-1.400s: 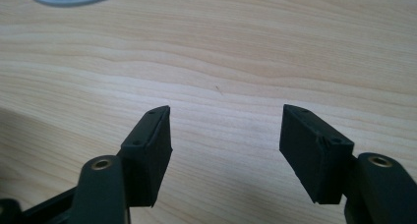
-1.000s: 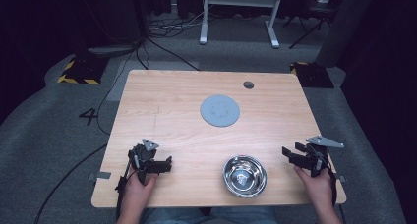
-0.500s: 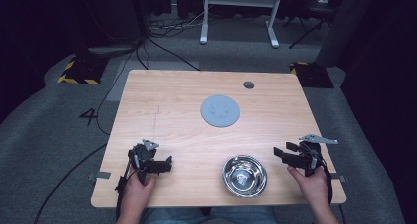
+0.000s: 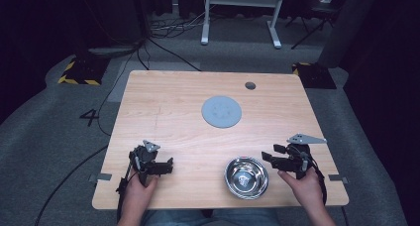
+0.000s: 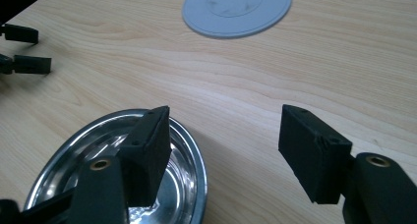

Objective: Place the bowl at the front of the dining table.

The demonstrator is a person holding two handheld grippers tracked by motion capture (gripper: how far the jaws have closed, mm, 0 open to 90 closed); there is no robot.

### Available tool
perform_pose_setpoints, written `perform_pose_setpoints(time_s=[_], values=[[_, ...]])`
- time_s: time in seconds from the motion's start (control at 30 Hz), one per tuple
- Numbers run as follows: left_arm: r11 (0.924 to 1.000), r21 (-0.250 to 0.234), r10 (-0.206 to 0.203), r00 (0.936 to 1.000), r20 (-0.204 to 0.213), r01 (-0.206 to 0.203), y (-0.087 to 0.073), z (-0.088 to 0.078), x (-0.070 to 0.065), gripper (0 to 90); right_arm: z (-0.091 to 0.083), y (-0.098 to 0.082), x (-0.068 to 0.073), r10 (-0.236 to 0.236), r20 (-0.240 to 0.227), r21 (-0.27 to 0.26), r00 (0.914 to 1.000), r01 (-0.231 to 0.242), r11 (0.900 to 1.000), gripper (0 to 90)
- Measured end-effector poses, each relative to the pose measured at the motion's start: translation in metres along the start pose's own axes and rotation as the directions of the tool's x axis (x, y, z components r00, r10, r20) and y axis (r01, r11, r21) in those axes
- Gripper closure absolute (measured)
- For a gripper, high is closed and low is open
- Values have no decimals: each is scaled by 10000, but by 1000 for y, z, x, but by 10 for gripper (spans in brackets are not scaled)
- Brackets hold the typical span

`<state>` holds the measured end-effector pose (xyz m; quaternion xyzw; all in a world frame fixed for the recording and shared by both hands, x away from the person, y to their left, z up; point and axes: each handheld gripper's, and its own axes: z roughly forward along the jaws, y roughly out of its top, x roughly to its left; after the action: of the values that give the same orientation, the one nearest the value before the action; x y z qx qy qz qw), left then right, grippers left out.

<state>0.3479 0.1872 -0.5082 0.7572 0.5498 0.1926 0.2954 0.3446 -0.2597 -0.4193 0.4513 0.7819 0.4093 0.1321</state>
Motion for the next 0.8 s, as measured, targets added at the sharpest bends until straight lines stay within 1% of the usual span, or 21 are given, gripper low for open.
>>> perform_pose_setpoints(time_s=[0.1, 0.13, 0.2, 0.23, 0.27, 0.33, 0.4, 0.47, 0.53, 0.57, 0.63, 0.77, 0.8], values=[[10000, 1, 5, 10000, -1, -5, 0, 0, 0, 5, 1, 2, 4, -54, -158, 38, 9999, 54, 10000, 366], [10000, 2, 6, 10000, -3, -6, 0, 0, 0, 5, 4, 3, 6, -118, -194, 159, 9997, 121, 9998, 366], [10000, 1, 3, 10000, -3, -3, 0, 0, 0, 5, 6, 3, 6, -123, -184, 229, 9998, 127, 9997, 366], [10000, 1, 4, 10000, -1, -4, 0, 0, 0, 5, 9, 2, 6, -88, -184, 353, 9998, 95, 9993, 366], [10000, 1, 3, 10000, -2, -3, 0, 0, 0, 5, 14, 1, 4, -86, -182, 594, 9998, 97, 9982, 367], [10000, 2, 8, 10000, -2, -8, 0, 0, 0, 5, 16, 1, 3, -64, -162, 677, 9998, 75, 9977, 370], [10000, 0, 4, 10000, -2, -4, 0, 0, 0, 5, 25, -2, 1, -32, -176, 1090, 9998, 51, 9940, 379], [10000, 2, 6, 10000, -2, -6, 0, 0, 0, 5, 26, -3, 0, -42, -179, 1176, 9998, 63, 9930, 381], [10000, 4, 9, 10000, -1, -9, 0, 0, 0, 5, 31, -6, 1, -39, -244, 1484, 9997, 75, 9889, 394], [10000, -1, 3, 10000, -2, -3, 0, 0, 0, 5, 36, -8, 2, -79, -300, 1757, 9995, 131, 9844, 403], [10000, 1, 2, 10000, -2, -2, 0, 0, 0, 5, 37, -8, 2, -76, -353, 1850, 9993, 140, 9826, 409], [10000, 0, 6, 10000, -3, -6, 0, 0, 0, 5, 46, -12, 2, 77, -547, 2316, 9985, 52, 9728, 443], [10000, 0, 5, 10000, -2, -5, 0, 0, 0, 5, 49, -14, 2, 142, -643, 2494, 9978, 23, 9684, 474]])
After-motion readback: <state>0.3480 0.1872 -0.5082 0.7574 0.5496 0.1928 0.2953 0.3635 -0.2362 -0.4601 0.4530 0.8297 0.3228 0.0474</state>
